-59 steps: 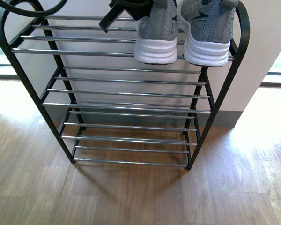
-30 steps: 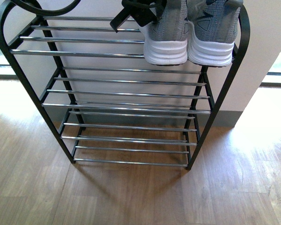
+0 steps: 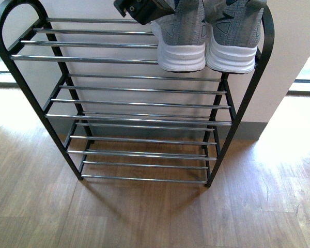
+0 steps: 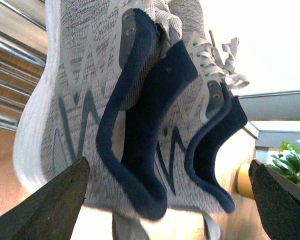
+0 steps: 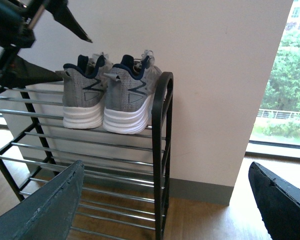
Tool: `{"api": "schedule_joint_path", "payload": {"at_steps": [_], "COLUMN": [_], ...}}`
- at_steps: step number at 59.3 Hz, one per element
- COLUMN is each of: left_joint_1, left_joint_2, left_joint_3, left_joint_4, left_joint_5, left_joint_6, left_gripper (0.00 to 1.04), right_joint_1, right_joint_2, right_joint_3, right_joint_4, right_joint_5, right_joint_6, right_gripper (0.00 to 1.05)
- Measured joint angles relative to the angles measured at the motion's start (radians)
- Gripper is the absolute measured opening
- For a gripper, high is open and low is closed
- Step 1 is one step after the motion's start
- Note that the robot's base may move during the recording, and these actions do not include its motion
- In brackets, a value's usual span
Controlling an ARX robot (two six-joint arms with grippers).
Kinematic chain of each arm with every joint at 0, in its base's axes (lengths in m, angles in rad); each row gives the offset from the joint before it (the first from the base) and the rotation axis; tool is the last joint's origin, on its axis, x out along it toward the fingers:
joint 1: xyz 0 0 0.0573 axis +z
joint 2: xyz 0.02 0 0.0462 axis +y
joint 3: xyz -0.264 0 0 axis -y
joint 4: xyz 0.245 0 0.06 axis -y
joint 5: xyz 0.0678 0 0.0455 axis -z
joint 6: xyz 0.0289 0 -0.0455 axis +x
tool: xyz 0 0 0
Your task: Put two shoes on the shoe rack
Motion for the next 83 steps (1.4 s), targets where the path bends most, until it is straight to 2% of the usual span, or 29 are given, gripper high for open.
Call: {"api": "schedule_joint_path", "payload": {"at_steps": [5, 8, 16, 20, 22, 25, 28, 32, 36, 39, 46, 52, 55, 70, 74, 83], "left_joint_1": [0.008, 0.016, 0.072, 0.109, 0.152, 0.175, 0.199, 0.230, 0.247, 0.265, 0.335, 0.358, 0.368, 0.435, 0.483, 0.521], "left_joint_2": [-0.105, -0.178, -0.377, -0.451, -0.525, -0.566, -0.594, -0.635, -0.673, -0.711, -0.821, -0.879, -0.903, -1.086, -1.133, -1.244], "left_joint_3": [-0.095, -0.159, -0.361, -0.449, -0.533, -0.582, -0.641, -0.799, -0.900, -0.964, -1.118, -1.191, -1.215, -1.355, -1.378, -1.419], "left_joint_4": [-0.032, -0.044, 0.074, 0.140, 0.173, 0.175, 0.284, 0.608, 0.747, 0.805, 0.851, 0.858, 0.859, 0.819, 0.794, 0.727], "left_joint_5": [-0.061, -0.150, -0.433, -0.520, -0.576, -0.602, -0.545, -0.403, -0.359, -0.337, -0.296, -0.258, -0.248, -0.187, -0.119, -0.102], "left_joint_6": [0.075, 0.153, 0.466, 0.580, 0.704, 0.768, 0.837, 0.928, 0.961, 0.978, 0.995, 0.999, 0.998, 1.003, 1.003, 1.003], "left_gripper": [0.95, 0.95, 0.95, 0.95, 0.95, 0.95, 0.91, 0.75, 0.65, 0.56, 0.26, 0.07, 0.01, 0.01, 0.01, 0.01], "right_joint_1": [0.000, 0.000, 0.000, 0.000, 0.000, 0.000, 0.000, 0.000, 0.000, 0.000, 0.000, 0.000, 0.000, 0.000, 0.000, 0.000], "right_joint_2": [0.000, 0.000, 0.000, 0.000, 0.000, 0.000, 0.000, 0.000, 0.000, 0.000, 0.000, 0.000, 0.000, 0.000, 0.000, 0.000], "right_joint_3": [0.000, 0.000, 0.000, 0.000, 0.000, 0.000, 0.000, 0.000, 0.000, 0.000, 0.000, 0.000, 0.000, 0.000, 0.000, 0.000], "right_joint_4": [0.000, 0.000, 0.000, 0.000, 0.000, 0.000, 0.000, 0.000, 0.000, 0.000, 0.000, 0.000, 0.000, 0.000, 0.000, 0.000], "right_joint_5": [0.000, 0.000, 0.000, 0.000, 0.000, 0.000, -0.001, -0.001, 0.000, 0.000, 0.000, 0.000, 0.000, 0.000, 0.000, 0.000], "right_joint_6": [0.000, 0.000, 0.000, 0.000, 0.000, 0.000, 0.000, 0.000, 0.000, 0.000, 0.000, 0.000, 0.000, 0.000, 0.000, 0.000], "right_gripper": [0.95, 0.95, 0.95, 0.95, 0.95, 0.95, 0.95, 0.95, 0.95, 0.95, 0.95, 0.95, 0.95, 0.95, 0.95, 0.95]}}
